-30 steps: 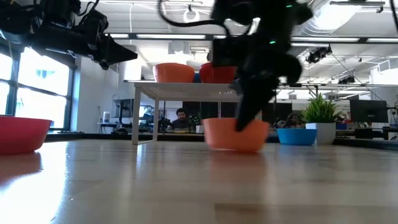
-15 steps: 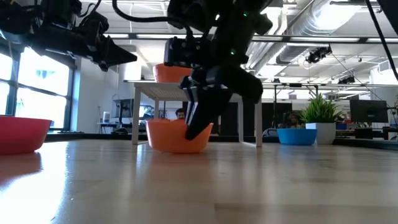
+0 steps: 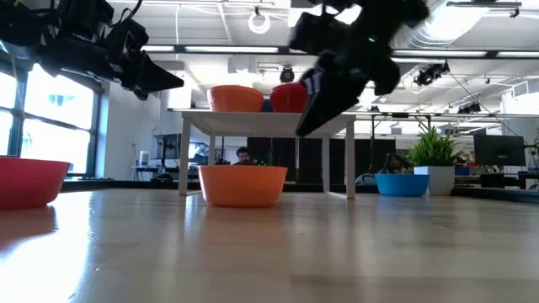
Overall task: Pick & Place Mini bowls
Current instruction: Stack the orange bowl on the orange bowl on the shelf
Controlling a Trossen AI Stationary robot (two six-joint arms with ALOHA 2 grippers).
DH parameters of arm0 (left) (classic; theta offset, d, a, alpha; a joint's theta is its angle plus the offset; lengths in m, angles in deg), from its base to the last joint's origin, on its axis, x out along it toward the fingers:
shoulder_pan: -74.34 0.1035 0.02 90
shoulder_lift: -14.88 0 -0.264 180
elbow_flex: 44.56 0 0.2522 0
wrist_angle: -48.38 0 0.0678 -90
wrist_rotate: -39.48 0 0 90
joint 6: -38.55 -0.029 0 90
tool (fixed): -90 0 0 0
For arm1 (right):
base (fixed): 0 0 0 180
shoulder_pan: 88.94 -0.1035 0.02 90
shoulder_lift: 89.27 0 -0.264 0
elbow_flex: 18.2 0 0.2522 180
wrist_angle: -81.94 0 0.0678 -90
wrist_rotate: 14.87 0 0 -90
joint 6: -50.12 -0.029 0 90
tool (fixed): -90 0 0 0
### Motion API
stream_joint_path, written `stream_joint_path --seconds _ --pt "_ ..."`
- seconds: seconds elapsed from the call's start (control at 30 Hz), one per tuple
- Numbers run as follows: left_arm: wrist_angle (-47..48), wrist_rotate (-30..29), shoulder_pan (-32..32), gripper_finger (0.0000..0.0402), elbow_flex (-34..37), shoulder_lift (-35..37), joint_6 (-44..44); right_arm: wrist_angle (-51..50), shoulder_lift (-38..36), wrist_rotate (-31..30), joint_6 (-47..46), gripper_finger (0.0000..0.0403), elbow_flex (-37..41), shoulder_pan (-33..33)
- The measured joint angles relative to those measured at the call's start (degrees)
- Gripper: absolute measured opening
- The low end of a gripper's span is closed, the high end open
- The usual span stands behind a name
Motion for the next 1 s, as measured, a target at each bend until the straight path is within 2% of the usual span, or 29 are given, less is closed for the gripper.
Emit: stream_joint_path --seconds 0.1,0.2,0.3,0.43,0.63,0.83,1.0 --pt "0.1 -1.4 -3.0 0.0001 0.0 0.0 -1.7 13.1 -7.3 -0.1 -1.6 0.0011 10.5 0.1" --pt "2.0 -5.9 -7.1 0.0001 -1.4 0.0 -3.5 23.1 -14.0 -1.4 -2.3 0.0014 19.0 0.6" --pt "5.8 -11.6 -11.8 0.0001 -4.1 -1.6 -4.4 29.8 -20.1 -3.3 -1.0 0.0005 26.1 1.9" --pt "11.1 -15.7 -18.1 0.0001 -8.4 -4.5 -4.4 35.6 -27.2 -3.4 1.5 0.0004 32.8 5.2" --pt "22.1 -19.4 -25.7 0.0001 -16.3 -12.1 -1.2 37.5 -34.2 -2.3 5.1 0.0002 37.8 10.6" --pt "32.5 -22.9 -30.7 0.0001 -24.2 -20.8 0.1 37.6 -36.1 -2.1 7.4 0.0004 38.7 13.0" --pt "39.3 -23.9 -34.8 0.0036 -30.6 -28.5 0.3 37.1 -35.9 -1.6 9.5 0.0001 38.7 13.1"
